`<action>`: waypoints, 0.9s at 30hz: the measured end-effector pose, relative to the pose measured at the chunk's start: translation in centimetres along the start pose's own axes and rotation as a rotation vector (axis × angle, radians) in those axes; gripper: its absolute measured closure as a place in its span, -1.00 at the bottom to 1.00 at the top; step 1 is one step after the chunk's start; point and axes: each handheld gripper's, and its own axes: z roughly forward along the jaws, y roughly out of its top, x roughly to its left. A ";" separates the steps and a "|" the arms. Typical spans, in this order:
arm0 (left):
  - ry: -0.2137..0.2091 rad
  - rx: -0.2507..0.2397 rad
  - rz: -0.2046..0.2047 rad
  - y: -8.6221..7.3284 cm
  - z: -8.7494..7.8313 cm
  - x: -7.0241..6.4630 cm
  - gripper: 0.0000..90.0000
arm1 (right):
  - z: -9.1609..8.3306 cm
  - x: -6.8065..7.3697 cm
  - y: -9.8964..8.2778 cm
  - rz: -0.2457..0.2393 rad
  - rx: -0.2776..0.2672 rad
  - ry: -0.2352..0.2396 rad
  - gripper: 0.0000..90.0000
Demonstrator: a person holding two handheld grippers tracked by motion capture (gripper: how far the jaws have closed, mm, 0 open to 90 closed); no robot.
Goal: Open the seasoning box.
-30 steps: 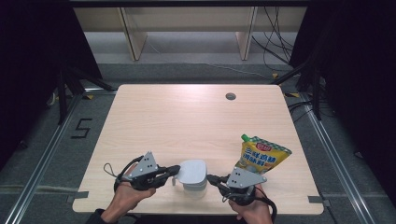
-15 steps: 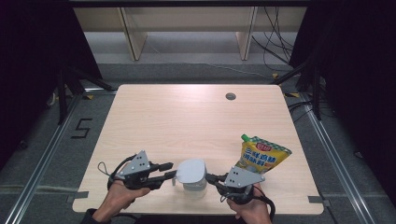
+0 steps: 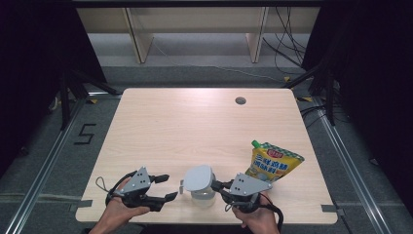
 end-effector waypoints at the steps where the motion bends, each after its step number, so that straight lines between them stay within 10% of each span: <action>1: 0.013 -0.002 -0.011 -0.3 0.0 0.0 -0.30 | 0.0 0.0 0.1 0.004 -0.005 -0.009 1.00; 27: 0.084 0.016 -0.015 -2.2 0.1 -0.8 -0.41 | 1.7 1.0 2.3 -0.051 -0.033 0.018 0.99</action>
